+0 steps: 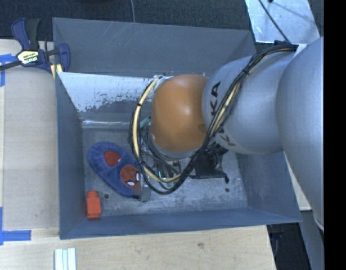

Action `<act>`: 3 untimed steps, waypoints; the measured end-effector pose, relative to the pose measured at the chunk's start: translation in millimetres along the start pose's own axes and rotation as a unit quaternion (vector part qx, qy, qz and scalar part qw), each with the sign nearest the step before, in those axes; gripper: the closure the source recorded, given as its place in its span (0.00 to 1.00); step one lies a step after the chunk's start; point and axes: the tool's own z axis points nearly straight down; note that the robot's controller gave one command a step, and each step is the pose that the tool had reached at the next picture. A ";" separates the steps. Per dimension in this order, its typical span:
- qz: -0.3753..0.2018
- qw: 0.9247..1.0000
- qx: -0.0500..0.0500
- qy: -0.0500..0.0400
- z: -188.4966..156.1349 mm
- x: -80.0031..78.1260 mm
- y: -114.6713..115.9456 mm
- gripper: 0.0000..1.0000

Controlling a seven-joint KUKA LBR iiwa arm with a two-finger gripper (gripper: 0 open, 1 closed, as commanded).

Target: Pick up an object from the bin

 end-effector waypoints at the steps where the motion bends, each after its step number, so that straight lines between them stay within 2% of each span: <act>1: 0.015 1.000 0.000 -0.002 67.7 -28.8 27.1 0.00; 2: 0.017 1.000 -0.001 -0.004 61.3 -30.3 26.8 1.00; 3: -0.006 1.000 -0.002 -0.008 -87.7 -13.2 34.8 1.00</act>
Offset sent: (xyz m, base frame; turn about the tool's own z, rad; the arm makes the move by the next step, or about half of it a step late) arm 0.0272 0.0273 -0.0673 0.0332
